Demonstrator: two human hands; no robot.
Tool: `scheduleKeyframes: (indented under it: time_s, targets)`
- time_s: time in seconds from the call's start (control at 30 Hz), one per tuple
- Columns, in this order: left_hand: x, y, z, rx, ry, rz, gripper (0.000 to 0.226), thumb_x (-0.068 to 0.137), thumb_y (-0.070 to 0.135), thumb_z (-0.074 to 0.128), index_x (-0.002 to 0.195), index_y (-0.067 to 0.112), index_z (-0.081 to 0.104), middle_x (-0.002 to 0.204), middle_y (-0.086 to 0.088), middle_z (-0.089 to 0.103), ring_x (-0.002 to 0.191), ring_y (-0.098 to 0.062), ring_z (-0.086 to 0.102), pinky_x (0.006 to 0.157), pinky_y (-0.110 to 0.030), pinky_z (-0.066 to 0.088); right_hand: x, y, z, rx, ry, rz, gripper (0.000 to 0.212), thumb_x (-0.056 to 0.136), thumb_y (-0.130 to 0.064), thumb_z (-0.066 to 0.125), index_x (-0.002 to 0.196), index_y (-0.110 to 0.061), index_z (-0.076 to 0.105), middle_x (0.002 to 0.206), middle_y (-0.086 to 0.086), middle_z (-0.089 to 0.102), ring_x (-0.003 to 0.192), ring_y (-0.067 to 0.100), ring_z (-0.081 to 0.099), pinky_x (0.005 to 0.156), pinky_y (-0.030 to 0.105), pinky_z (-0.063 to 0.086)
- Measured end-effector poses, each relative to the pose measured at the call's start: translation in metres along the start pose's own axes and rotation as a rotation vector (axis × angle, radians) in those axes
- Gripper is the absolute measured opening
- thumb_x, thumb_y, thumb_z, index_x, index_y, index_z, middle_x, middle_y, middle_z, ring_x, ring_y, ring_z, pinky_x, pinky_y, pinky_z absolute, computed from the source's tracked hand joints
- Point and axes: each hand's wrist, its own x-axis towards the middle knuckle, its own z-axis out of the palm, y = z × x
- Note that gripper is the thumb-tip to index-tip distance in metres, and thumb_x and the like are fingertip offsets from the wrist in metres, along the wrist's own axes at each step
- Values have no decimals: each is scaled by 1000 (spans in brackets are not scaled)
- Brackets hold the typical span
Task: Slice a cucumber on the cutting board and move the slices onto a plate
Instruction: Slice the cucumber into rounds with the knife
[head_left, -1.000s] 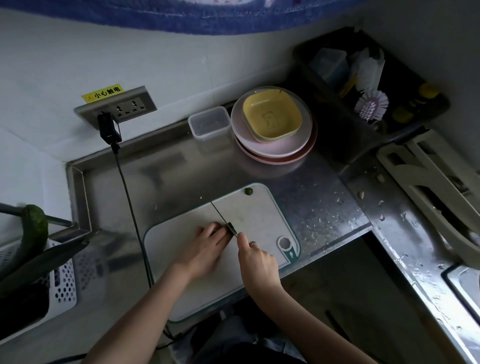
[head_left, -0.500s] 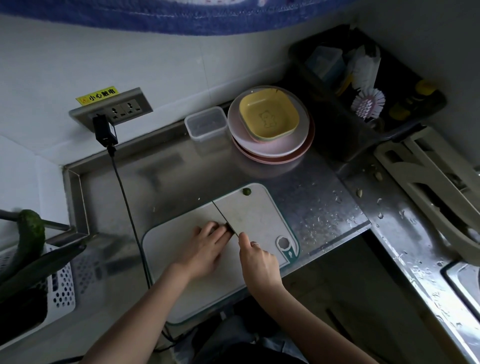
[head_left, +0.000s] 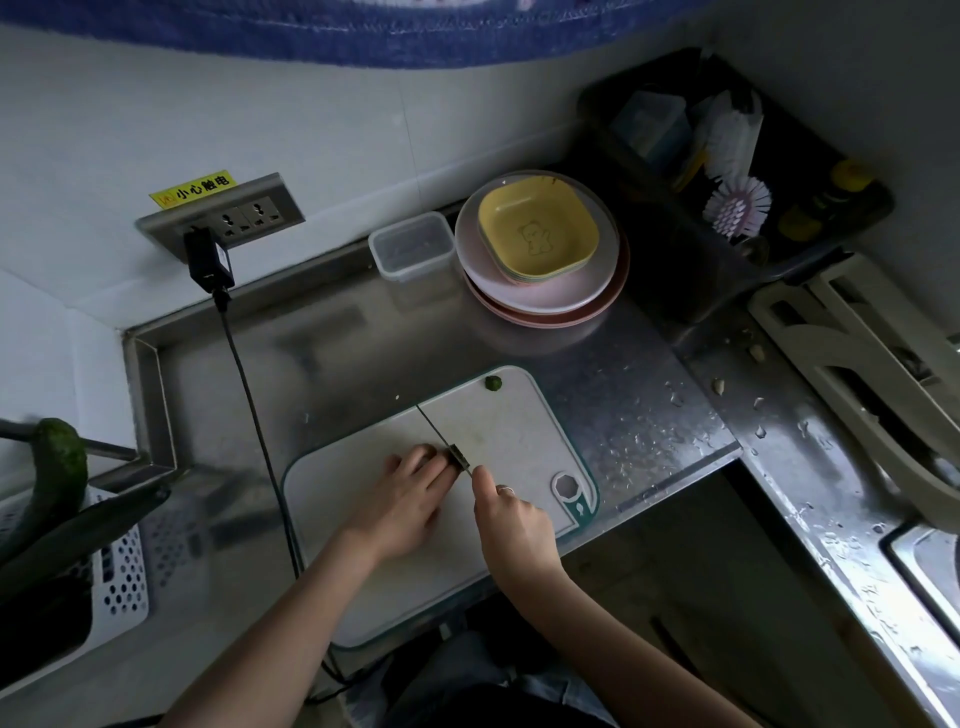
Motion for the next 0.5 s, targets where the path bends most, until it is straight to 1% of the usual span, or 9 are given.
scheduleKeyframes:
  time_s: [0.1,0.2,0.23,0.27,0.3,0.33,0.4,0.43,0.5]
  targets:
    - [0,1,1,-7,7,-9,77,50,17,81,117,15,44,112,0,41,102,-24,43,63,-37,51,3,2,2,-15,-14,2,42,93,2,40,132,-10,29,103,11,62,85,32,64,60,33,38]
    - [0,0,1,-1,15,3,81,44,19,83,115,14,44,115,0,41,103,-23,42,65,-37,53,5,3,1,-10,-21,28,40,92,0,42,130,-9,31,104,12,64,89,34,66,67,37,49]
    - [0,1,2,1,15,4,85,40,20,85,114,13,44,116,-1,41,103,-24,42,65,-37,53,5,3,3,-9,16,27,39,91,-2,48,127,-9,34,99,12,67,85,33,67,65,38,51]
    - [-1,1,2,-1,10,2,88,37,22,86,114,12,44,118,-2,41,104,-24,42,65,-38,54,6,5,5,-21,54,27,39,88,-5,55,122,-10,37,92,11,68,78,32,69,60,37,52]
    - [-1,1,2,-6,7,-3,90,35,23,86,114,12,44,119,-2,41,105,-24,42,66,-39,54,8,6,9,-31,81,29,38,86,-6,59,119,-10,38,87,10,69,74,32,69,57,37,52]
    - [-1,1,2,-12,8,-9,91,36,23,87,115,12,44,119,-2,41,105,-23,42,66,-39,54,9,5,9,-31,52,34,36,89,-6,54,121,-9,38,90,10,68,77,34,68,60,38,52]
    - [-2,0,2,-27,8,-19,90,38,22,86,116,12,43,120,-1,40,106,-23,41,66,-39,54,10,5,10,-29,-49,34,32,96,-6,39,128,-8,35,103,12,66,91,37,66,70,41,50]
    - [-2,0,2,-30,7,-21,89,39,22,86,117,12,43,121,-1,40,106,-23,41,67,-39,54,11,6,12,-35,-75,34,32,97,-6,35,129,-9,34,105,13,65,93,37,65,72,41,50]
    - [-2,0,3,-32,0,-24,89,40,22,86,117,13,43,121,-1,40,106,-23,41,67,-38,54,13,7,12,-41,-63,39,31,98,-6,34,129,-10,33,105,13,65,93,37,65,72,42,49]
